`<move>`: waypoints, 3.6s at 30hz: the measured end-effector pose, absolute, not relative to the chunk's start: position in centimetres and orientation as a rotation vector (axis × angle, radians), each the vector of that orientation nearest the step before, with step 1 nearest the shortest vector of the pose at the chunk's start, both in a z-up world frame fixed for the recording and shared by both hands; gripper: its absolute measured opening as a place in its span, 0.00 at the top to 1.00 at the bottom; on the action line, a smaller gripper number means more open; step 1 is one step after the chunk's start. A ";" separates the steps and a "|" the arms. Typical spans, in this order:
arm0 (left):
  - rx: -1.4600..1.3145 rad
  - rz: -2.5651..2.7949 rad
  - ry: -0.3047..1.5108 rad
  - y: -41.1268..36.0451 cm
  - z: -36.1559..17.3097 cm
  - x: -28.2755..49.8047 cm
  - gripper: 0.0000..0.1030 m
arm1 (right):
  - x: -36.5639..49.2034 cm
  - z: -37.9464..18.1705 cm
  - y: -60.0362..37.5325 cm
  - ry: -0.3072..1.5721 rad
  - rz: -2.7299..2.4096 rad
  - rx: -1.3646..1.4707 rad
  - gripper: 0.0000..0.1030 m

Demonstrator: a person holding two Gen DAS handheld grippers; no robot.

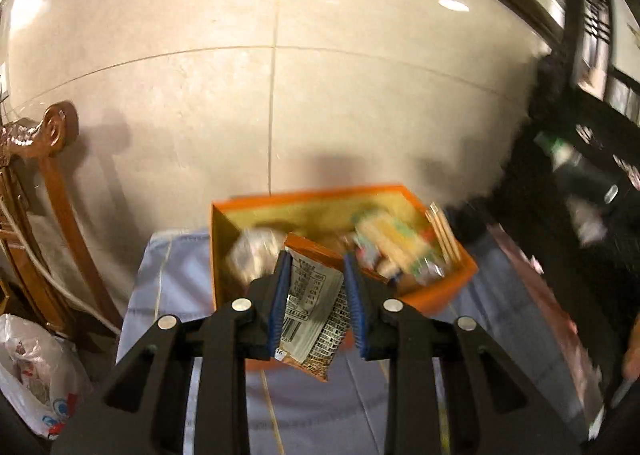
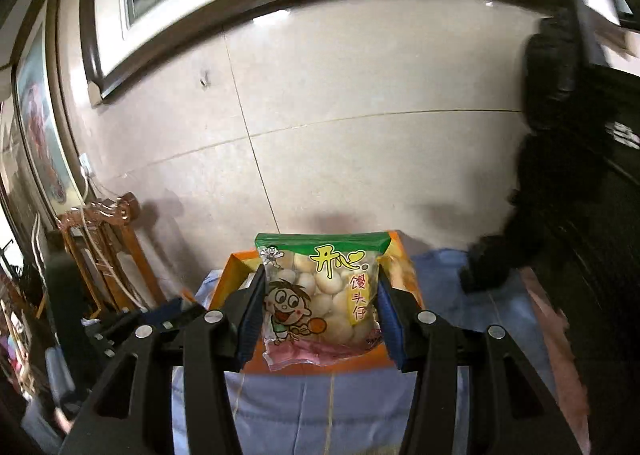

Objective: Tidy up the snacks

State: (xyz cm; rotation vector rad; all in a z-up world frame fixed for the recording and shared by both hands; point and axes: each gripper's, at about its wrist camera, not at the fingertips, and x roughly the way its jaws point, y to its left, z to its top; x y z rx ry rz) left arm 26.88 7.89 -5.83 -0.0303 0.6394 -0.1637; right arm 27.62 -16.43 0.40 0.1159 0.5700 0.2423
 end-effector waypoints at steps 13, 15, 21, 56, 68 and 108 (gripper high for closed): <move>-0.073 -0.023 0.667 9.2 -9.8 35.9 0.04 | 40.9 -6.1 -12.3 0.719 0.269 0.025 0.03; -0.103 -0.026 0.707 9.5 -10.5 36.1 0.04 | 40.5 -6.1 -12.6 0.730 0.257 0.020 0.03; -0.066 -0.011 0.724 9.2 -10.1 35.0 0.04 | 37.1 -4.3 -15.0 0.726 0.231 0.036 0.03; 0.132 -0.352 0.949 -9.6 -23.1 14.6 0.04 | 5.3 -18.7 -29.7 0.868 -0.336 0.292 0.57; 0.116 -0.210 1.016 -14.6 -27.9 16.4 0.32 | 4.3 -19.4 -34.0 0.939 -0.354 0.300 0.56; 0.036 0.093 0.784 6.2 -12.5 26.5 0.04 | 33.2 -3.7 -16.5 0.604 0.283 0.156 0.56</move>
